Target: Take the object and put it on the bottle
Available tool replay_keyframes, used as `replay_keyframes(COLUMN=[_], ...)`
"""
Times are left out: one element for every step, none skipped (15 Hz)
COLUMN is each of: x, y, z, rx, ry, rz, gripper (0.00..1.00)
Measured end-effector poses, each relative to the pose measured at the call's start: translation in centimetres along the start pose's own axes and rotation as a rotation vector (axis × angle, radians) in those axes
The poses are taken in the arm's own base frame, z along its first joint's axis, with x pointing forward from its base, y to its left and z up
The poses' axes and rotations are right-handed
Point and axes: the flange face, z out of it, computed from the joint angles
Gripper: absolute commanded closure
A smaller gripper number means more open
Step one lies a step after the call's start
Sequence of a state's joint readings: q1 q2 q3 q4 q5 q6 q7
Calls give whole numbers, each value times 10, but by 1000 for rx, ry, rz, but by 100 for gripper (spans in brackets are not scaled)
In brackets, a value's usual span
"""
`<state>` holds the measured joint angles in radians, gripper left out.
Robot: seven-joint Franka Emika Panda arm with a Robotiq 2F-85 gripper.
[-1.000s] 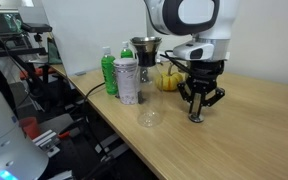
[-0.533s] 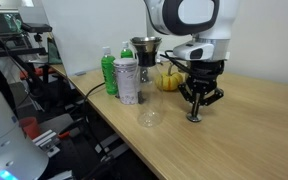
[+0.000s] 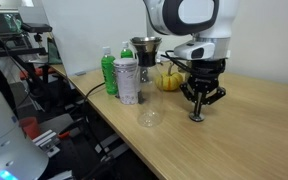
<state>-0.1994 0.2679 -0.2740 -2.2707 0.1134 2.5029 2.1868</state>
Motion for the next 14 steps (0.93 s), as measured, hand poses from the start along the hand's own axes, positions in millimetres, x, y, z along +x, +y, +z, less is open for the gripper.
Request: replay_keyframes(x=[-1, -1, -1, -1, -1, -2, -2, -4, -5, -7, -9, -10, -11, -12], y=[-1, -1, -2, -2, -3, -3, -4, -4, -3, -3, -2, -1, -1, -1], z=[-1, -2, -3, -4, -7, -11, -17, -24, -32, -41, -50, -59, -68, -78], rx=[11, 23, 34, 45, 58, 72, 86, 102, 116, 131, 145, 162, 183, 208], ry=[0, 4, 11, 21, 31, 37, 40, 38, 33, 27, 20, 15, 13, 15], rz=[-8, -20, -33, -49, -67, -85, -102, -118, -131, -144, -156, -166, -176, -188], gripper=[99, 99, 99, 99, 99, 99, 99, 99, 99, 99, 99, 99, 99, 99])
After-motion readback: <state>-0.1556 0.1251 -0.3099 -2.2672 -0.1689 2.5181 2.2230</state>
